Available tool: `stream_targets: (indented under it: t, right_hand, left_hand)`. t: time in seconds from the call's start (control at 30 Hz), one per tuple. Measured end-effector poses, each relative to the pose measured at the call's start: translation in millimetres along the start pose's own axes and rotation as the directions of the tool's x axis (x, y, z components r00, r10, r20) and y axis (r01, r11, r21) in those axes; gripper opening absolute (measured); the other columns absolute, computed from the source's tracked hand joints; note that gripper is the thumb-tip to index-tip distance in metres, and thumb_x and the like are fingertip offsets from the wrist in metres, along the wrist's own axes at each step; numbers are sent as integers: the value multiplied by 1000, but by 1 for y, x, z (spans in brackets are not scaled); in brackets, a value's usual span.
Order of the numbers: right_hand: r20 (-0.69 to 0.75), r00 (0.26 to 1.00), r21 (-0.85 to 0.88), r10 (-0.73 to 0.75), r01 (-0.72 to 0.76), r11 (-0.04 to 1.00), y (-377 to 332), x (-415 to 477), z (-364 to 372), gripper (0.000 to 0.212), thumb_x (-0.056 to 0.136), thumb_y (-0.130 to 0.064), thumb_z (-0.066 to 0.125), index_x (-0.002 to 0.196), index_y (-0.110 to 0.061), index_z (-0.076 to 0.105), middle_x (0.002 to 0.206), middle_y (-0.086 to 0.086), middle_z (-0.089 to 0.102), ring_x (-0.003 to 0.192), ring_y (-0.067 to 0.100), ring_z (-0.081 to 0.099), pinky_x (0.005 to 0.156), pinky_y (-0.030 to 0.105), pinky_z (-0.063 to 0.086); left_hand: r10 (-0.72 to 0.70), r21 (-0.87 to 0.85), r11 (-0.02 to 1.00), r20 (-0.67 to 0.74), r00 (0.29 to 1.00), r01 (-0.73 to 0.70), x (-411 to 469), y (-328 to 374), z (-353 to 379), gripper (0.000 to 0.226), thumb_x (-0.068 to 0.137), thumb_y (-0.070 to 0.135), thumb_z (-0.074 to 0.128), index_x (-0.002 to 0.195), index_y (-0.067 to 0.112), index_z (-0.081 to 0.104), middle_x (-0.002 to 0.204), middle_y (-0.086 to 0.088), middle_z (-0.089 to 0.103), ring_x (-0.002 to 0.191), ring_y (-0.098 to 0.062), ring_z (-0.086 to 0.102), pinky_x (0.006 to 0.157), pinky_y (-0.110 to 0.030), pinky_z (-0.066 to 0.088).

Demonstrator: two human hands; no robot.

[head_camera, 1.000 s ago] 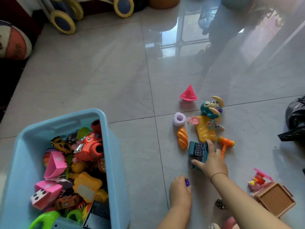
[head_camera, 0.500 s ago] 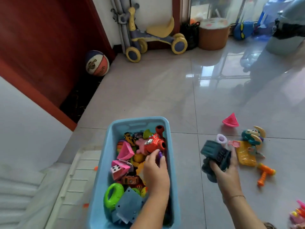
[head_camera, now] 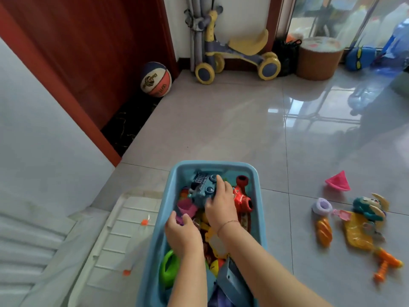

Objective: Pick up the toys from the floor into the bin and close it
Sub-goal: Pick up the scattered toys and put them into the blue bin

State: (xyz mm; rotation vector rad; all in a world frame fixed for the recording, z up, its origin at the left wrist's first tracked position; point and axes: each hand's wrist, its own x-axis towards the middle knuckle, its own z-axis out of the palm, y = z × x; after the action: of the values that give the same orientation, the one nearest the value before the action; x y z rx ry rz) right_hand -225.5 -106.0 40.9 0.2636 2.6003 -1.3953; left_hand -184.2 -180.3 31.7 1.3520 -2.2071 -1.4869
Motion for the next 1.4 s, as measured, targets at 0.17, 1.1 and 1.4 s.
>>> stream_targets:
  t: [0.17, 1.1, 1.4]
  right_hand:
    - [102, 959, -373, -264, 283, 884, 21, -1, 20, 62, 95, -15, 43, 150, -26, 15, 159, 9, 2, 146, 27, 5, 119, 34, 14]
    - [-515, 741, -100, 432, -552, 828, 308, -30, -207, 81, 80, -41, 68, 146, -22, 28, 150, 15, 28, 136, 34, 32, 110, 44, 32]
    - [-509, 708, -276, 489, -672, 687, 373, 31, -207, 92, 78, -60, 58, 150, -29, 10, 146, 16, 28, 135, 33, 31, 109, 41, 30]
  left_hand:
    - [77, -9, 997, 35, 996, -77, 4, -7, 16, 38, 98, 21, 44, 134, 14, 51, 137, -9, 53, 126, -29, 49, 102, -42, 40]
    - [416, 113, 713, 726, 547, -692, -165, -31, 201, 46, 92, 25, 53, 138, 18, 45, 138, -1, 46, 127, -17, 44, 104, -28, 37]
    - [253, 309, 410, 866, 432, -858, -185, -77, 308, 79, 89, 41, 56, 149, 30, 8, 157, -1, 8, 142, -19, 22, 112, -31, 28]
